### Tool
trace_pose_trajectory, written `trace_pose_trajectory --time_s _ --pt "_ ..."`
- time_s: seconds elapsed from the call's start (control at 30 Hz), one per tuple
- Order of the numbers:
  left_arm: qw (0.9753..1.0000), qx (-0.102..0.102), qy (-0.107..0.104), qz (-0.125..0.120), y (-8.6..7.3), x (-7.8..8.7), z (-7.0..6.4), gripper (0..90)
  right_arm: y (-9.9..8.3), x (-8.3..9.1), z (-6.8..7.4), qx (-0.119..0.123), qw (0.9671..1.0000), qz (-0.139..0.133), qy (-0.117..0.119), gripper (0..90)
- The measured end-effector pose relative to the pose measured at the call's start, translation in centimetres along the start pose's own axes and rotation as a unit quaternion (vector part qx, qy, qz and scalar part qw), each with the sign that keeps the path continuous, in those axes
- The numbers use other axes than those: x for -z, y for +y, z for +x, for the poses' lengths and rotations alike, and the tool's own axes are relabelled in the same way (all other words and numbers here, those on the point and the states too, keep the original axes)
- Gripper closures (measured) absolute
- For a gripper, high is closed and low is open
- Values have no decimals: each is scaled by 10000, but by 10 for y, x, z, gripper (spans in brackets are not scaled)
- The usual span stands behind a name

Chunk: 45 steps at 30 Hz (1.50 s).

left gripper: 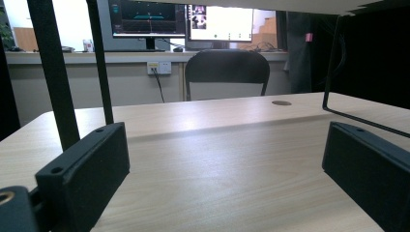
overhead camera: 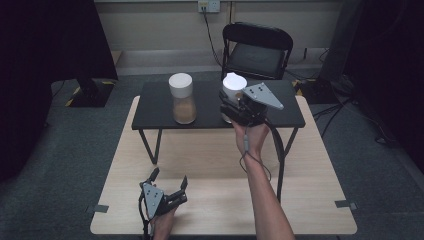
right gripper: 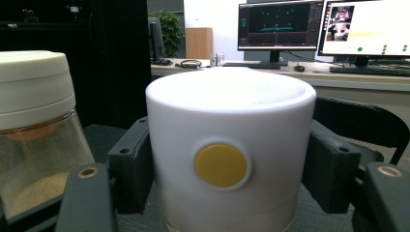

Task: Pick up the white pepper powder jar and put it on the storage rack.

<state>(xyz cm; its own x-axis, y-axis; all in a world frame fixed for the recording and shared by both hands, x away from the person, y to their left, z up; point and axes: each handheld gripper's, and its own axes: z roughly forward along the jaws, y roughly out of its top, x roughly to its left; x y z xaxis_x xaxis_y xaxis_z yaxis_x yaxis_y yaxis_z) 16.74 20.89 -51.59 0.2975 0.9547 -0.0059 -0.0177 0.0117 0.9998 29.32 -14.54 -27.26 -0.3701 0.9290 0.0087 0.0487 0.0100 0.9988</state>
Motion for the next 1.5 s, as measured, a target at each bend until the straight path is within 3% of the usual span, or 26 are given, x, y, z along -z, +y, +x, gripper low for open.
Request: trace_pose_trajectory --time_s 0.23,0.4,0.57,0.8,0.97,1.5 --pt "10000 -1 0 5 0 0 0 23 -4 1 1 29 10000 -73 -7 292" --pt "10000 0 -1 2 0 0 0 23 -5 -1 -1 -103 9999 -65 15 257" --pt "10000 -1 0 0 0 0 0 23 -8 1 4 152 9998 -141 -75 183" --pt "10000 0 -1 3 0 0 0 24 -13 4 5 62 9993 -291 -207 14" --pt "10000 -1 -1 4 0 0 0 23 -15 6 2 109 9995 -247 -150 5" --pt "10000 0 -1 0 0 0 0 23 -23 15 3 35 9987 -500 -96 0"
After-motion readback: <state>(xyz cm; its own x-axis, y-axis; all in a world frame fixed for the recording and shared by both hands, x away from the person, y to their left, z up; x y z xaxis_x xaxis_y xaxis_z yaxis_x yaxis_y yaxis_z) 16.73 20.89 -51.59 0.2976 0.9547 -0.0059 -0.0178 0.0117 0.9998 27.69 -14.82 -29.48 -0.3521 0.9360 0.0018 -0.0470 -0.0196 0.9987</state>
